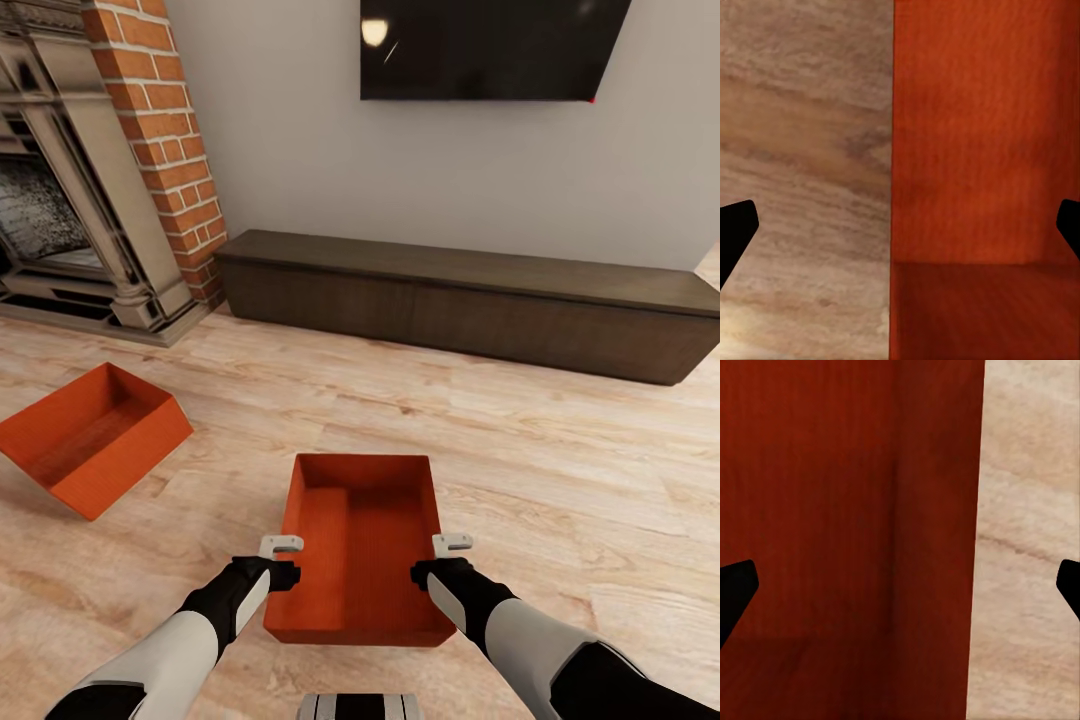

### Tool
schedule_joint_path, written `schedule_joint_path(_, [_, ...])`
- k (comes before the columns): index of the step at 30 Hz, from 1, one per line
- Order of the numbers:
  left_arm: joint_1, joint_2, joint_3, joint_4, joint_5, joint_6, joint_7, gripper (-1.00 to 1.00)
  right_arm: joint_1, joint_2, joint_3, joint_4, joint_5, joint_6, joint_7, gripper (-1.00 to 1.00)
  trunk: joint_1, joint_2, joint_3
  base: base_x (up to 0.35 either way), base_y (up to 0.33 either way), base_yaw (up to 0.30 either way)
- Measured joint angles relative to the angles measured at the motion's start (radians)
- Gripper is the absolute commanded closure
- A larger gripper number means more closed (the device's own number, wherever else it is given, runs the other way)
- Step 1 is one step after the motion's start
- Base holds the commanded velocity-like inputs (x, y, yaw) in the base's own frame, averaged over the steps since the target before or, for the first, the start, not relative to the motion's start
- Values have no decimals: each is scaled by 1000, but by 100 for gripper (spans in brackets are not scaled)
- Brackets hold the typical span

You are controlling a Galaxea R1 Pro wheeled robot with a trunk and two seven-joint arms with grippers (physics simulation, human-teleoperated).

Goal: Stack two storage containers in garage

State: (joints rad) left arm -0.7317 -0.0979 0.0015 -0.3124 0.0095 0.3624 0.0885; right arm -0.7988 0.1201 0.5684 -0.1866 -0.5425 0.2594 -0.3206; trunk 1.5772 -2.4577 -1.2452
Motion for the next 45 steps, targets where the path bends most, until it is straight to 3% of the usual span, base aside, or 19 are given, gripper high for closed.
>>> schedule_joint_path(4, [0, 0, 0, -2, 0, 0, 0, -100, 0, 0, 0, 0, 0, 0, 0, -100, 0, 0, 0, 0, 0, 0])
schedule_joint_path(10, [0, 0, 0, -3, 0, 0, -1, -100, 0, 0, 0, 0, 0, 0, 0, -100, 23, -42, -19, 0, 0, 0])
schedule_joint_path(33, [0, 0, 0, -6, 0, 0, -3, -100, 0, -3, 0, 0, 1, 0, 1, -100, 23, -42, -23, 0, 0, 0])
schedule_joint_path(39, [0, 0, 0, -6, 0, 0, -3, -100, 0, -33, 0, 0, 0, 0, 2, -100, 23, -42, -23, 0, 0, 0])
schedule_joint_path(45, [0, 0, 0, -6, 0, -1, -2, -100, 0, -41, -1, 0, 0, 0, 3, -100, 23, -42, -23, 0, 0, 0])
